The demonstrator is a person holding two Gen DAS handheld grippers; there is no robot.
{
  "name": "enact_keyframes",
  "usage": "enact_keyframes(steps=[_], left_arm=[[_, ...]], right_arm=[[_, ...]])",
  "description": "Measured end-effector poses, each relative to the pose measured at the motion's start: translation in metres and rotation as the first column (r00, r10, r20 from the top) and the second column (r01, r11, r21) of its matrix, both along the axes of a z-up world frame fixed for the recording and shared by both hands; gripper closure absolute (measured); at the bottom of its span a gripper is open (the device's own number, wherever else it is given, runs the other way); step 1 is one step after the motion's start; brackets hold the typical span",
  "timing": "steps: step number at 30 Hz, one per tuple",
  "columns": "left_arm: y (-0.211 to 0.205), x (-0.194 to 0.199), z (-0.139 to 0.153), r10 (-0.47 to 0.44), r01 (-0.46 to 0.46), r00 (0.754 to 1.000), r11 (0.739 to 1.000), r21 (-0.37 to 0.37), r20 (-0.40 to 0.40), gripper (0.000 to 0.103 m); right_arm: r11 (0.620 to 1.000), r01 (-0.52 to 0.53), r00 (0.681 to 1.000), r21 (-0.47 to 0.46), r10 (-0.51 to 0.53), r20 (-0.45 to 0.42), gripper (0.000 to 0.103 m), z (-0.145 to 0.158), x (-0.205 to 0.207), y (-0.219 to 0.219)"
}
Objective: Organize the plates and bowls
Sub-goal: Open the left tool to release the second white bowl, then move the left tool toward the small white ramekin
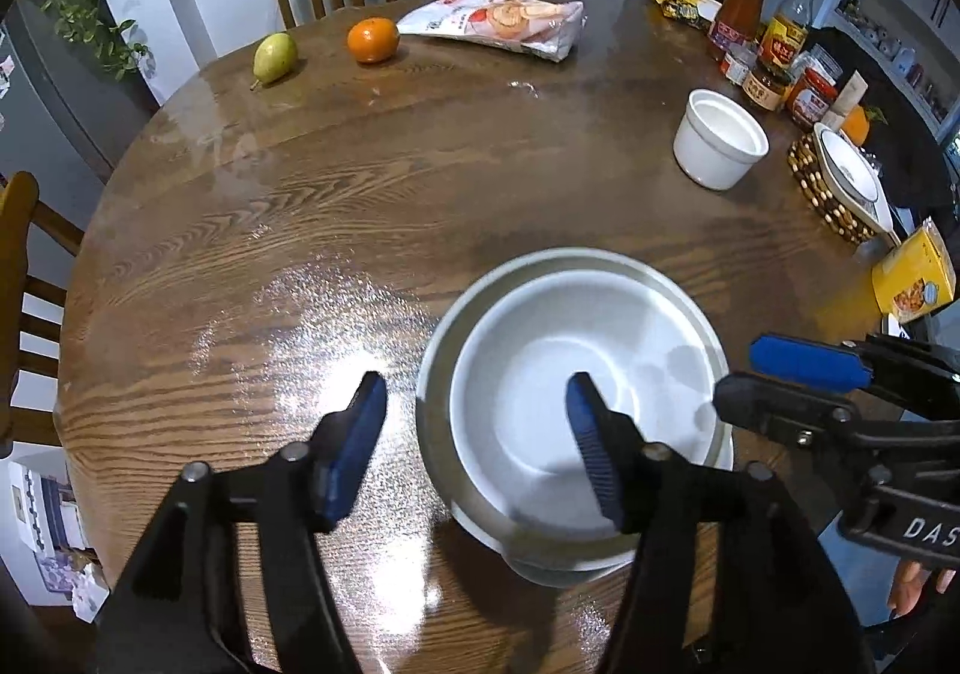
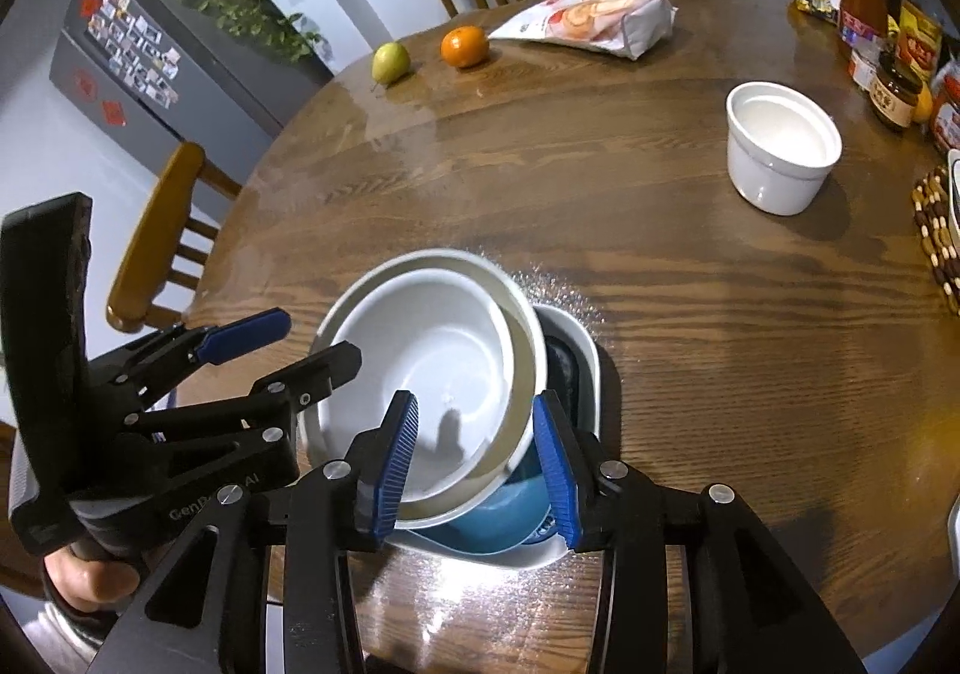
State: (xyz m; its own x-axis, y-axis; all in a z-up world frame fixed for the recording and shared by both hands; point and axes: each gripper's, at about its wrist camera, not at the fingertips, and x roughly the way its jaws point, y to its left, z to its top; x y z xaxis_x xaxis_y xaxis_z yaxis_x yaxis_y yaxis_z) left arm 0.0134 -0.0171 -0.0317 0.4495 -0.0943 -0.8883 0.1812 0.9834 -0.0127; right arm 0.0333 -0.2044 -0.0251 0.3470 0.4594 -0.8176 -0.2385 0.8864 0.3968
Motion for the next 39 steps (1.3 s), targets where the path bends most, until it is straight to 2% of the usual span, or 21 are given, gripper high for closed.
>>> enact_keyframes(steps=[5, 7, 13, 14, 15, 16, 17, 18, 25, 39], left_arm=[[-0.009, 0.004, 0.009, -0.015, 0.016, 1.000, 1.000, -0.005, 0.019, 0.027], [-0.017, 0.008, 0.010, -0.035, 0.035, 0.999, 0.999, -0.005, 0.015, 0.018], [-0.039, 0.017, 0.006, -0.092, 0.092, 0.996, 0.996, -0.008, -0.016, 0.017], [-0.043, 0.018, 0.007, -0.102, 0.102, 0.995, 0.995, -0.010, -0.017, 0.017], [-0.047, 0.020, 0.008, -0.111, 0.110, 0.994, 0.994, -0.011, -0.016, 0.016], [-0.051, 0.021, 0.009, -0.117, 0.117, 0.993, 0.993, -0.014, -0.016, 0.010], [-0.054, 0.023, 0.010, -0.121, 0.121, 0.993, 0.993, -0.019, -0.016, 0.006], [-0.058, 0.025, 0.011, -0.126, 0.126, 0.992, 0.992, -0.022, -0.015, 0.000], [-0.080, 0.036, 0.014, -0.166, 0.166, 0.986, 0.986, -0.017, -0.008, 0.001], [-0.106, 0.056, 0.015, -0.166, 0.166, 0.986, 0.986, -0.035, -0.021, 0.001]], right_arm=[[0.999, 0.033, 0.999, 0.025, -0.034, 0.021, 0.062, 0.008, -0.003, -0.015], [0.998, 0.053, 0.998, 0.031, -0.053, 0.022, 0.062, 0.009, -0.004, -0.022], [0.991, 0.134, 0.990, 0.021, -0.135, 0.035, 0.062, 0.016, -0.009, -0.054], [0.989, 0.147, 0.988, 0.020, -0.148, 0.038, 0.056, 0.017, -0.011, -0.059], [0.987, 0.162, 0.986, 0.017, -0.163, 0.040, 0.042, 0.018, -0.012, -0.066], [0.984, 0.181, 0.983, 0.009, -0.181, 0.043, 0.036, 0.019, -0.013, -0.072], [0.979, 0.202, 0.978, 0.002, -0.202, 0.050, 0.031, 0.021, -0.015, -0.078], [0.975, 0.223, 0.973, 0.000, -0.223, 0.060, 0.031, 0.022, -0.017, -0.084], [0.955, 0.298, 0.953, 0.011, -0.298, 0.058, 0.031, 0.023, -0.018, -0.112], [0.946, 0.323, 0.945, 0.027, -0.324, 0.048, 0.031, 0.019, -0.005, -0.142]])
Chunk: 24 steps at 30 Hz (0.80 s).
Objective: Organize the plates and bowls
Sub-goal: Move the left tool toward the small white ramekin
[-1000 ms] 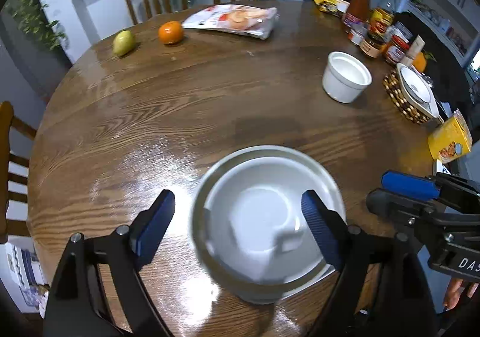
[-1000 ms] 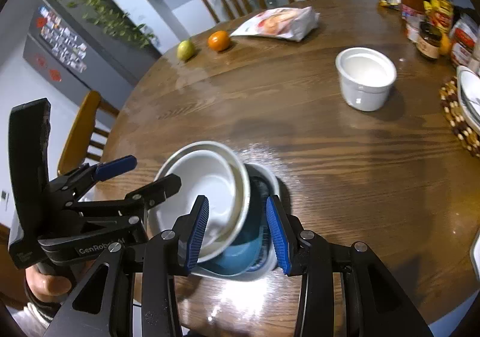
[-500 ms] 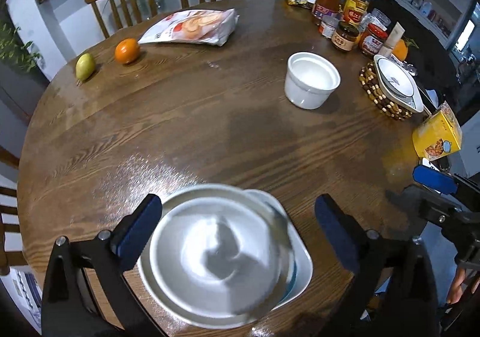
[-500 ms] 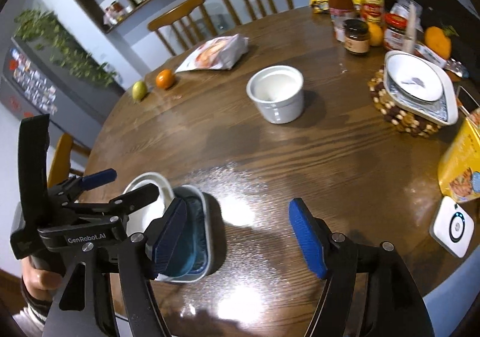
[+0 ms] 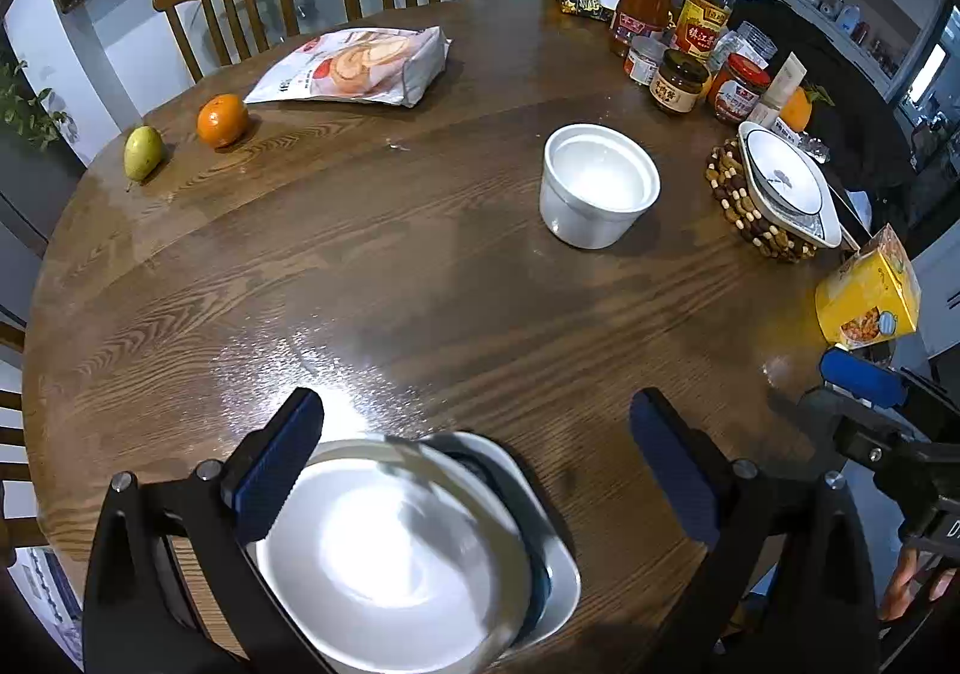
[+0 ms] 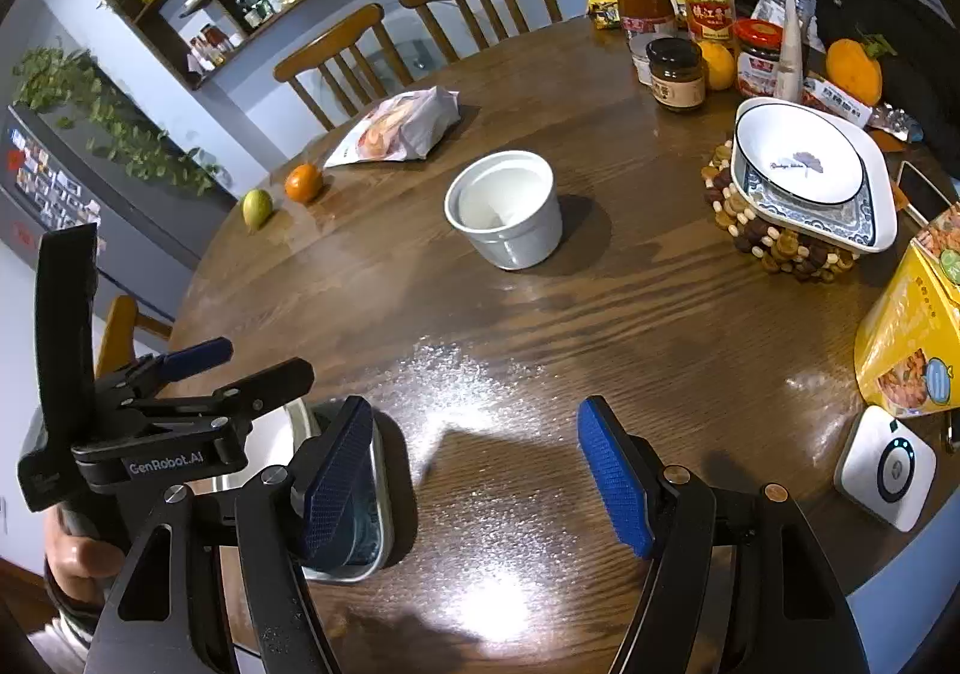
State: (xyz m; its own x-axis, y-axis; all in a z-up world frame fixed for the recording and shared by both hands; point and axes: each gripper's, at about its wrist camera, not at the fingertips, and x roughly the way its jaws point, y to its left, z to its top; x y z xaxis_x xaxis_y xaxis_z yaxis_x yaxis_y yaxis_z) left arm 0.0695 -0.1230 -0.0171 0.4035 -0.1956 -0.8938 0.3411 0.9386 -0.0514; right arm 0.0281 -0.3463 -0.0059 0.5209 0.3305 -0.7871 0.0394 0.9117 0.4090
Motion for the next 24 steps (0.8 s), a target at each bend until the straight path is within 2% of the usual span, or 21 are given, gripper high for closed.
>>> enact_keyframes(steps=[14, 24], left_arm=[[-0.020, 0.013, 0.009, 0.021, -0.021, 1.000, 1.000, -0.008, 0.017, 0.001], [-0.035, 0.045, 0.036, 0.070, -0.067, 0.993, 0.997, -0.033, 0.091, 0.001]], right_arm=[[1.000, 0.002, 1.000, 0.019, -0.002, 0.014, 0.031, 0.001, 0.007, -0.023], [1.000, -0.012, 1.000, 0.007, 0.012, 0.028, 0.031, 0.006, 0.035, -0.040]])
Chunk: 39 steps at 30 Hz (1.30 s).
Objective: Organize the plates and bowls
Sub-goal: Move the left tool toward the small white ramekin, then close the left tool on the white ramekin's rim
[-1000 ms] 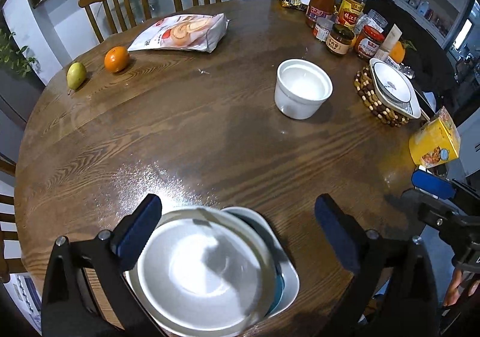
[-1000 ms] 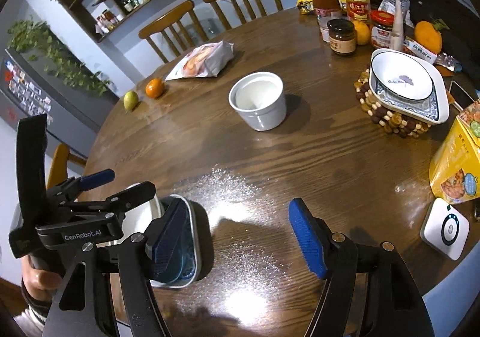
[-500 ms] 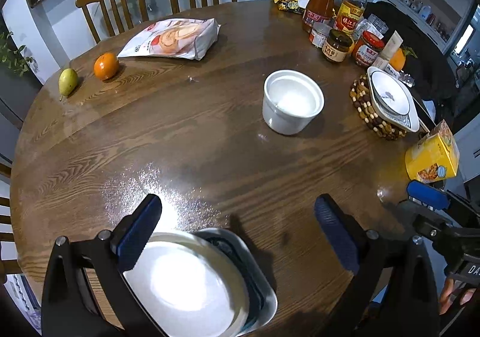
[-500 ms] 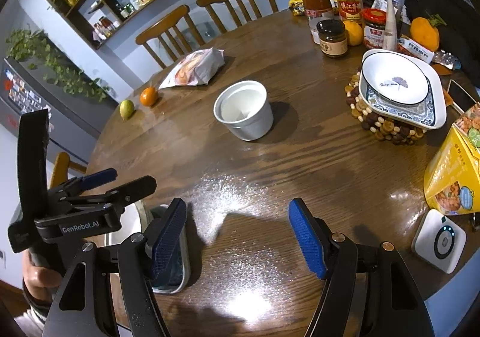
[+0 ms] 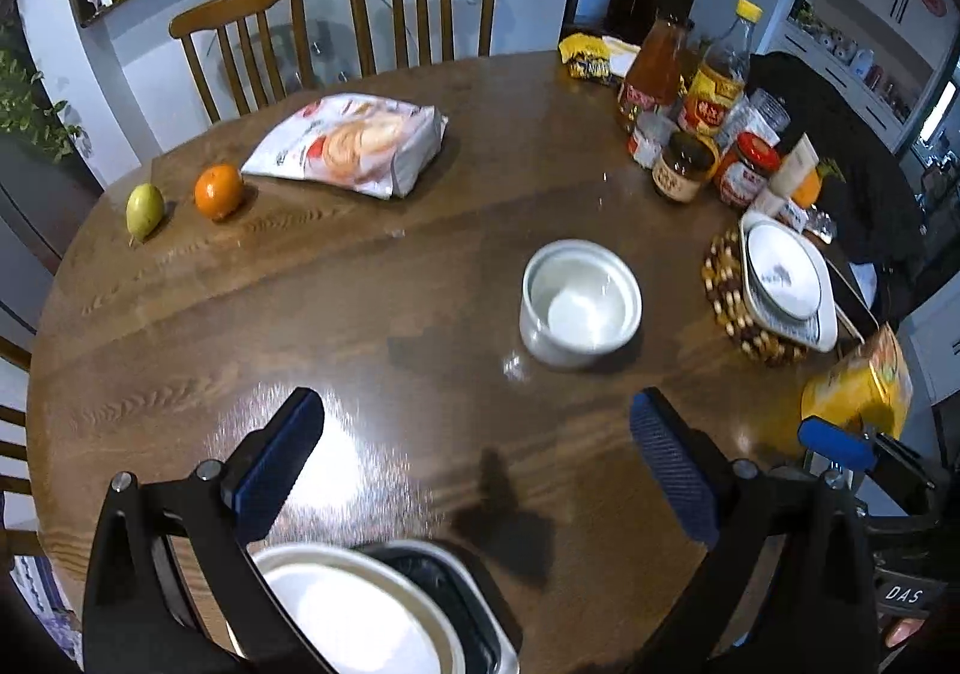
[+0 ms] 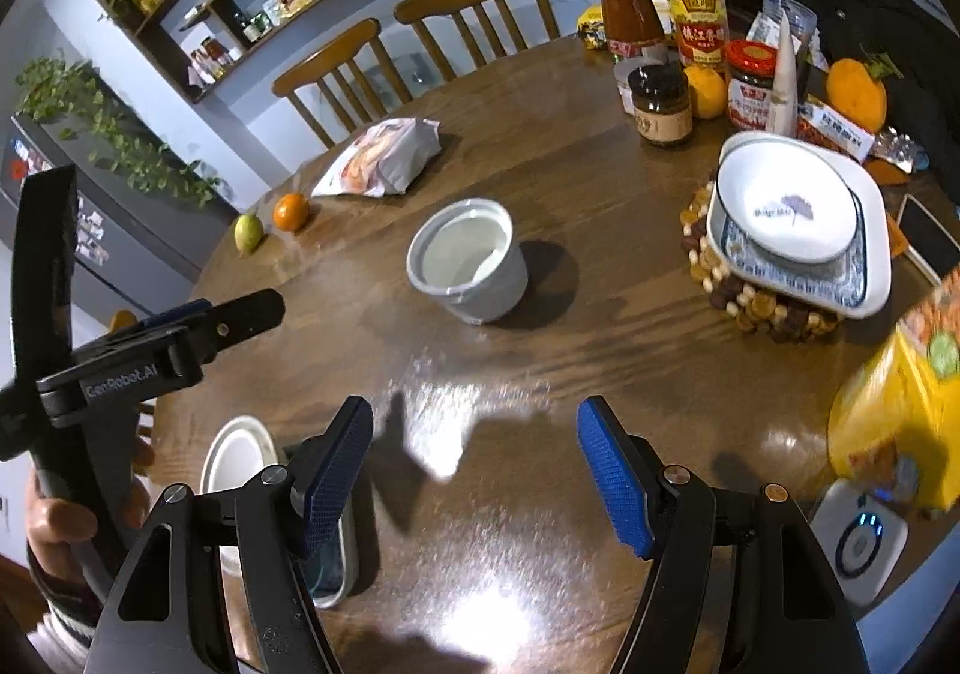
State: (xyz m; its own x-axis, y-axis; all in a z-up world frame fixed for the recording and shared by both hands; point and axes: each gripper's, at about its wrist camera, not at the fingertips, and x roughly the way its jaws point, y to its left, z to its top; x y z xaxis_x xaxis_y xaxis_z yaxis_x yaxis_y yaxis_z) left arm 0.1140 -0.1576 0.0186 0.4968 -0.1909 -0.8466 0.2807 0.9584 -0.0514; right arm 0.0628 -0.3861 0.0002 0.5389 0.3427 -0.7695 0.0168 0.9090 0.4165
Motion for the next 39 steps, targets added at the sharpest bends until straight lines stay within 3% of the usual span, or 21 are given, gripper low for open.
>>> enact_keyframes(steps=[7, 16, 30, 39], left_arm=[[-0.017, 0.039, -0.006, 0.020, -0.020, 1.000, 1.000, 0.005, -0.004, 0.001], [-0.035, 0.068, -0.049, 0.005, 0.001, 0.997, 0.997, 0.072, -0.076, 0.002], [-0.053, 0.090, -0.087, -0.015, 0.030, 0.990, 0.994, 0.102, -0.143, 0.004], [-0.066, 0.092, -0.099, -0.042, 0.060, 0.985, 0.993, 0.105, -0.165, 0.023]], right_arm=[[1.000, -0.003, 1.000, -0.011, 0.003, 0.010, 0.031, 0.001, 0.044, -0.004], [0.996, 0.074, 0.996, 0.051, -0.071, -0.050, 0.031, -0.032, 0.096, -0.024], [0.995, 0.016, 0.993, 0.094, -0.004, -0.119, 0.031, -0.065, 0.144, -0.014], [0.996, -0.035, 0.988, 0.079, 0.046, -0.148, 0.052, -0.080, 0.154, -0.006]])
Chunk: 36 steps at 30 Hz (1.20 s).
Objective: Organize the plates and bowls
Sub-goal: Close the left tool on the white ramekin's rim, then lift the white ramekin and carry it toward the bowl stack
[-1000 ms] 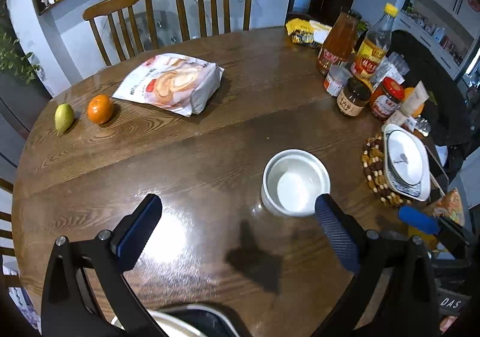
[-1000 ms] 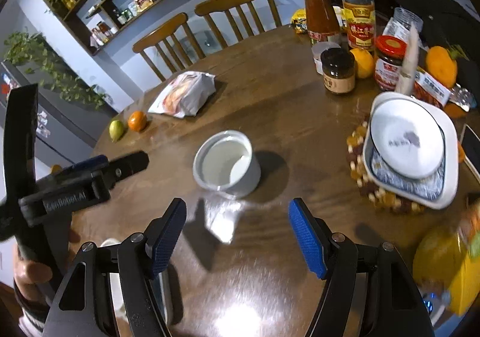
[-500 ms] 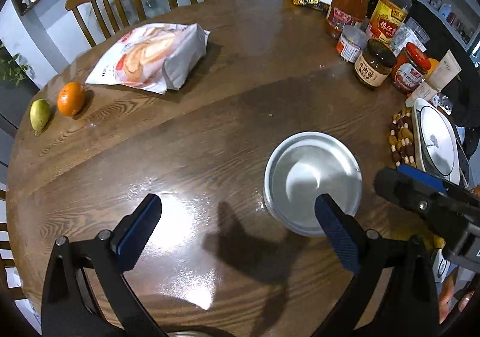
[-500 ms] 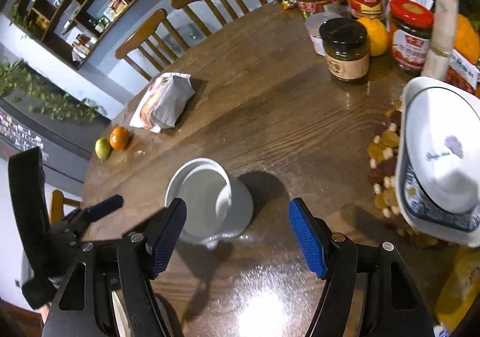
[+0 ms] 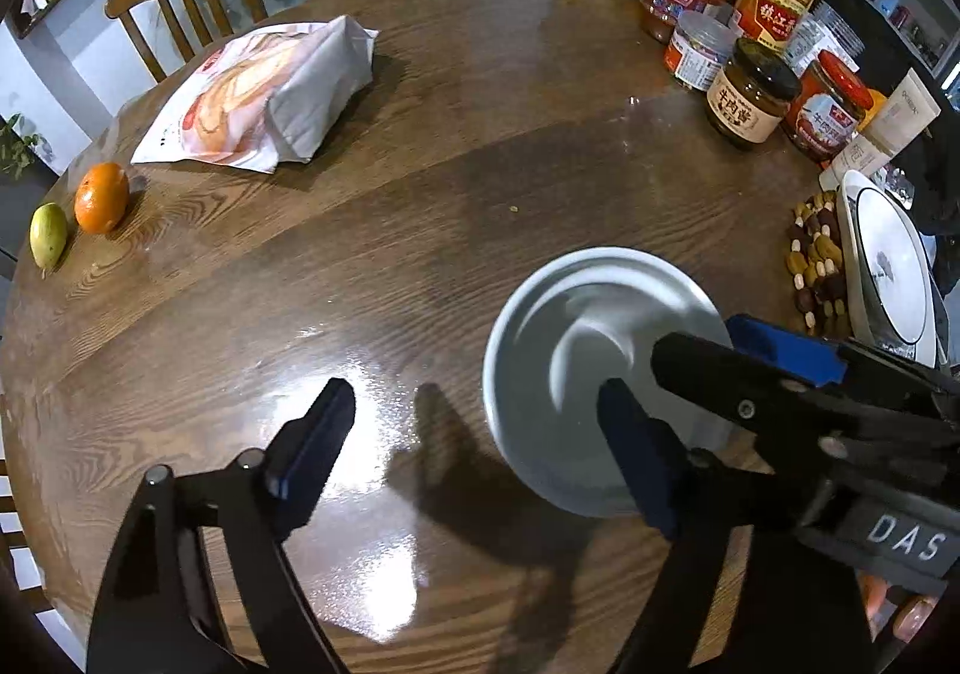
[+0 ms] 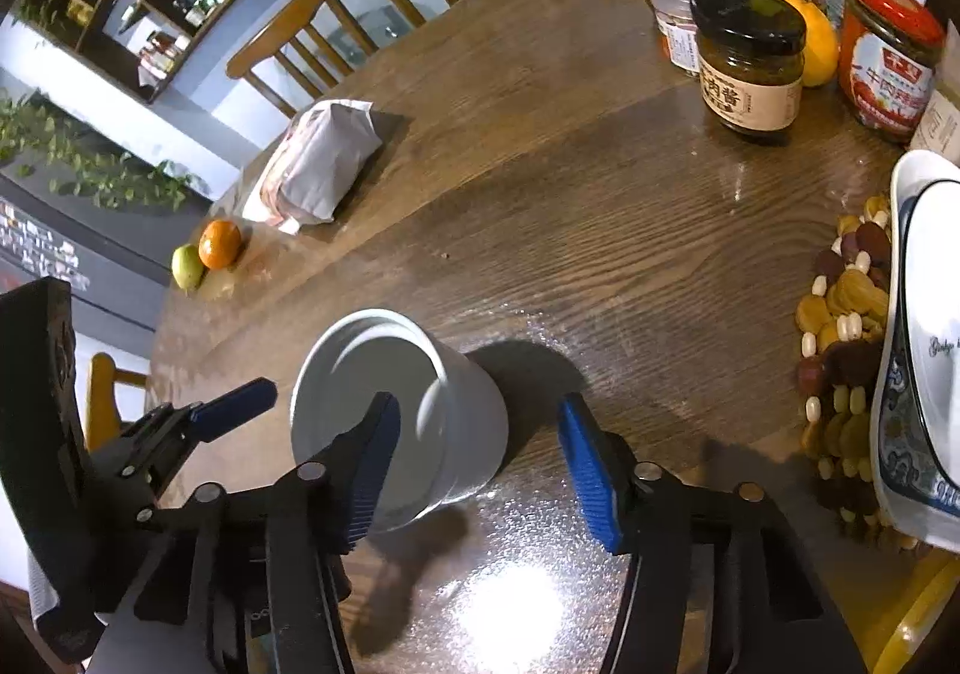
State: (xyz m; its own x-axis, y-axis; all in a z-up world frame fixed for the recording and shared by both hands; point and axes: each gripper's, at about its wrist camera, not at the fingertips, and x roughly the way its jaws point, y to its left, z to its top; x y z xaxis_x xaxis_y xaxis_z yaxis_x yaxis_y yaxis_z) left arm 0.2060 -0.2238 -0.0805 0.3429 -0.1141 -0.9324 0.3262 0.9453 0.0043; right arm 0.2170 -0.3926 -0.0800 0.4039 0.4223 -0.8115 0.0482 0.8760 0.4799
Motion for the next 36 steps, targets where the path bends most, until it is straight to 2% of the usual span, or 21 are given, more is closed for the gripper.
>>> enact_keyframes(steps=[3, 7, 11, 14, 16, 17, 20, 36], left_arm=[[-0.004, 0.001, -0.003, -0.007, 0.007, 1.000, 1.000, 0.001, -0.008, 0.028], [-0.007, 0.001, -0.006, -0.015, 0.015, 1.000, 1.000, -0.005, -0.020, 0.045], [-0.010, 0.002, -0.007, -0.016, 0.016, 1.000, 1.000, -0.006, -0.021, 0.053], [-0.013, 0.002, -0.008, -0.018, 0.018, 1.000, 1.000, -0.002, -0.021, 0.058], [-0.015, 0.002, -0.010, -0.022, 0.022, 0.999, 1.000, -0.003, -0.028, 0.075], [-0.016, 0.002, -0.011, -0.024, 0.024, 0.999, 1.000, -0.003, -0.031, 0.078], [-0.018, 0.002, -0.015, -0.029, 0.028, 0.999, 1.000, -0.005, -0.036, 0.079], [-0.020, 0.003, -0.020, -0.046, 0.046, 0.999, 0.999, -0.012, -0.027, 0.078]], right_arm=[[0.999, -0.029, 0.999, -0.032, 0.030, 0.014, 0.058, 0.001, 0.001, 0.003], [0.997, -0.053, 0.998, -0.054, 0.055, 0.028, 0.066, 0.003, 0.002, 0.007], [0.995, -0.062, 0.997, -0.072, 0.065, 0.034, 0.069, 0.003, 0.004, 0.007], [0.994, -0.067, 0.997, -0.083, 0.071, 0.039, 0.074, 0.003, 0.004, 0.008], [0.994, -0.074, 0.996, -0.086, 0.078, 0.040, 0.076, 0.002, 0.004, 0.009], [0.993, -0.076, 0.996, -0.089, 0.079, 0.040, 0.076, 0.002, 0.004, 0.010], [0.992, -0.083, 0.995, -0.093, 0.088, 0.047, 0.081, 0.002, 0.004, 0.012], [0.995, -0.077, 0.995, -0.071, 0.081, 0.064, 0.085, -0.002, 0.003, 0.015]])
